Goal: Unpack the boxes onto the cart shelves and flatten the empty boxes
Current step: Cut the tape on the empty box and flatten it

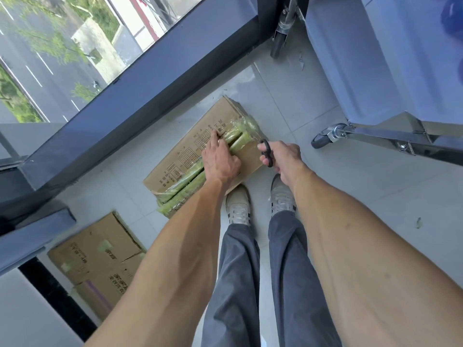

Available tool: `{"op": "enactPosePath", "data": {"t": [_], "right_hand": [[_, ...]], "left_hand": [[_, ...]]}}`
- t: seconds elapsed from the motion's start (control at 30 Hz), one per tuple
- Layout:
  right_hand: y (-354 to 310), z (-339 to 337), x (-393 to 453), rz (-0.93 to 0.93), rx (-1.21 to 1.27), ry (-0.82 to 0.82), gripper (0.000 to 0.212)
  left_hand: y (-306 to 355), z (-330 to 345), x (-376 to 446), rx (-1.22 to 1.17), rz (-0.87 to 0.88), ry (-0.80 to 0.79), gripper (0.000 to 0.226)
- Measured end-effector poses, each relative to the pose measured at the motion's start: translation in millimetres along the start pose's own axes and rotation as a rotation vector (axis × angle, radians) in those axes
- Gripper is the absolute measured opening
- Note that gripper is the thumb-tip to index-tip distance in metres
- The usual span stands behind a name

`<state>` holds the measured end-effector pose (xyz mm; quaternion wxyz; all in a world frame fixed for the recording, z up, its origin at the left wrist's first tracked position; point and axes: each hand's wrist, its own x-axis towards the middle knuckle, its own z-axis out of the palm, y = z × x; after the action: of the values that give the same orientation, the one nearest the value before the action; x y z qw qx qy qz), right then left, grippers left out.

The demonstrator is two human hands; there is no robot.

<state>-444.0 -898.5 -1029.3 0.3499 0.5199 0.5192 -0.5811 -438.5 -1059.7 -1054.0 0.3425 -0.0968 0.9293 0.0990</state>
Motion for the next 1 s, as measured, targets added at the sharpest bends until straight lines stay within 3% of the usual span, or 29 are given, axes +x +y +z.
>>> {"op": "enactPosePath", "data": {"t": [0.2, 0.4, 0.5, 0.63, 0.8, 1.0], "right_hand": [[-7, 5, -9, -0.108, -0.181, 0.087, 0.004], [-9, 20, -34, -0.232, -0.736, 0.372, 0.021], [-16, 16, -46, -0.134, -0.817, 0.432, 0.046], [-22, 9, -56, -0.255, -0.972, 0.539, 0.047], [-20, 30, -70, -0.315, -1.022, 0.477, 0.043], [28, 71, -73, -0.343, -0.954, 0.391, 0.033]], "left_hand": [[8, 2, -7, 0.030, -0.046, -0.001, 0.013], [9, -8, -6, -0.002, -0.119, -0.023, 0.012], [5, -13, -6, -0.028, -0.119, -0.085, 0.028], [-4, -18, -13, -0.099, -0.144, -0.085, 0.037], [-36, -27, -31, -0.155, -0.231, -0.004, 0.046], [-121, -32, -35, -0.111, -0.301, 0.078, 0.036]]}}
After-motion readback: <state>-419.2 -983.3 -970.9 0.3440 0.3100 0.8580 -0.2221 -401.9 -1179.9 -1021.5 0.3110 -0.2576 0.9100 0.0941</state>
